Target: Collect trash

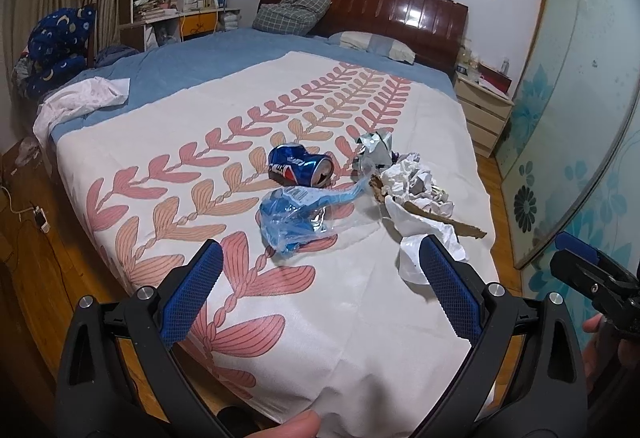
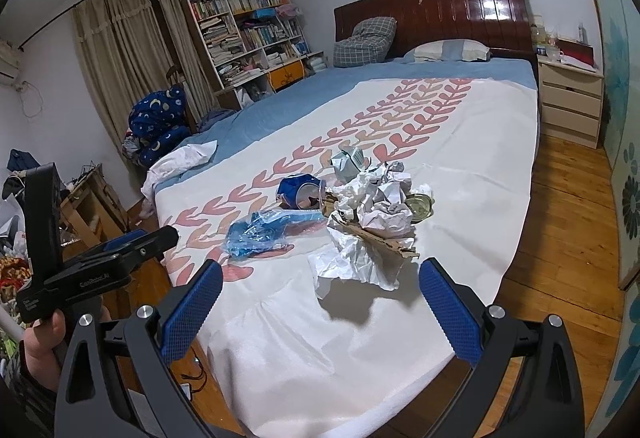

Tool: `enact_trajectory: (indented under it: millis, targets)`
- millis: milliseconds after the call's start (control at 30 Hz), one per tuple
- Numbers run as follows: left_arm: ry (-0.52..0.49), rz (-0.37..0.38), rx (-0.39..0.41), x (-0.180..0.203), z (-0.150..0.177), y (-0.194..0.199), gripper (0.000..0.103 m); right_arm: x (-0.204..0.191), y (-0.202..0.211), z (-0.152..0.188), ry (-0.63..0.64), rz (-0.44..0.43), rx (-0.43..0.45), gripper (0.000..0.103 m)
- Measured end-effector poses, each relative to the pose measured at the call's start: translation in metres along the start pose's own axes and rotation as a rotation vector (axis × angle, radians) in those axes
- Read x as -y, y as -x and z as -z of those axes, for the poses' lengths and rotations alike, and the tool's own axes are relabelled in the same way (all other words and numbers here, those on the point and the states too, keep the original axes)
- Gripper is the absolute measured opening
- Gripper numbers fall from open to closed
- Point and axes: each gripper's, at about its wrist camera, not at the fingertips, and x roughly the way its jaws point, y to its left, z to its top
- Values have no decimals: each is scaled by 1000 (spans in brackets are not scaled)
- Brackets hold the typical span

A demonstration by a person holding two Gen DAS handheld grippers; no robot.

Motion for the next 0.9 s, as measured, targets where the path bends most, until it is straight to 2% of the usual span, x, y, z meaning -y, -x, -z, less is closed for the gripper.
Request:
enact_trajectory:
  millis: [200,567,667,733,867,900]
  targets:
    - [2,-2,3,-2,0,1,97,3,0,0,-9,8,-3,97]
    - [1,-10,1,-3,0,-2,97,-5,-20,-2,22,-54,-48,96]
    - [8,-17,-9,-6,0,-5,97,-11,-46,-6,50,-58,-109,91]
    - [11,-26,-22,-9,0,-9,97,-15,-69,-7,67,-28,-169,90]
    - [17,-46,-47,-17,-1,-21,97,-10,-112,-8,40,-11,-271,88]
    - [25,-48,-56,-19,-1,-25,97,-7,-124,-8,29,-4,-301,82]
